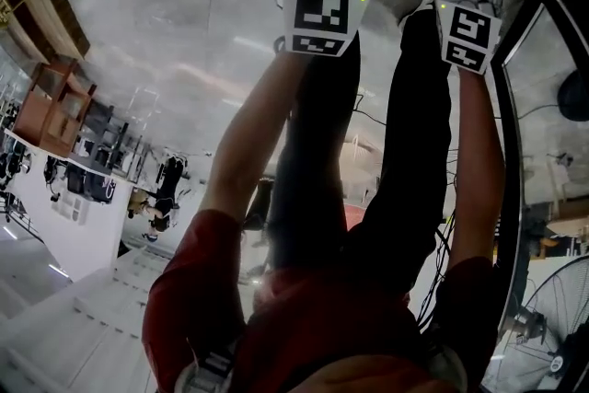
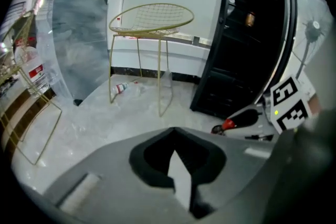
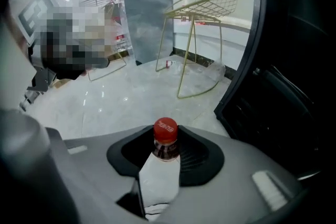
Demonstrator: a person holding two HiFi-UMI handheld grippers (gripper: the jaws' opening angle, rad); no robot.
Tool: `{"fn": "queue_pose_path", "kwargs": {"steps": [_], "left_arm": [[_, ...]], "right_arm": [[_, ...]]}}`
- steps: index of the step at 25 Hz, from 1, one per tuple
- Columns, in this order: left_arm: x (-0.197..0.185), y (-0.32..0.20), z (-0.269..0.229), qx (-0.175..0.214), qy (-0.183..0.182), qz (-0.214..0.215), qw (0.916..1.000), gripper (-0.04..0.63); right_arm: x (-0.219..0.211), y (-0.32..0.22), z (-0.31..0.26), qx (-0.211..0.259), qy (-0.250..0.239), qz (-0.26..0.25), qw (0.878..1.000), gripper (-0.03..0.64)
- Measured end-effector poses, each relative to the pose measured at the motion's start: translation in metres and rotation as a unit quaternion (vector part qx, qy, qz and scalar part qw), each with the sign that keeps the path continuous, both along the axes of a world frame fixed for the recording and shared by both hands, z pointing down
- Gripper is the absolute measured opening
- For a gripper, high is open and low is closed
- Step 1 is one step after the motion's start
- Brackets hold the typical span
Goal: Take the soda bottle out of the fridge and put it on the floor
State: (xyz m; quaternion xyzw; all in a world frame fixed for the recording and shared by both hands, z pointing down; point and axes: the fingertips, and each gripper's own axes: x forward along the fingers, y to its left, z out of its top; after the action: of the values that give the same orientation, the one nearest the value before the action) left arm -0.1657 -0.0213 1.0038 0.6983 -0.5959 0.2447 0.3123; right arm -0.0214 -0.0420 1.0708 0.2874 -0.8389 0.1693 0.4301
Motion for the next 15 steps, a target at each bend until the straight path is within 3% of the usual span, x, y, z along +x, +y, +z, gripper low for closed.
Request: {"fn": "queue_pose_path", "kwargs": {"steps": [6,15], "left_arm": [[0.005,0.007,0.037,-0.008,0.005,-0.005,0.9999,-0.002],[0.019,0.010,0.054,-0.014,0.010,0.009,0.9998,-0.002]], "right_arm": [[0.004,-0.001,0.054,-0.008,0.021,-0.012,1.000,0.135],[0.010,-0.003,0.095,-0.024,0.055,-0.033,0.998,0.135]]}}
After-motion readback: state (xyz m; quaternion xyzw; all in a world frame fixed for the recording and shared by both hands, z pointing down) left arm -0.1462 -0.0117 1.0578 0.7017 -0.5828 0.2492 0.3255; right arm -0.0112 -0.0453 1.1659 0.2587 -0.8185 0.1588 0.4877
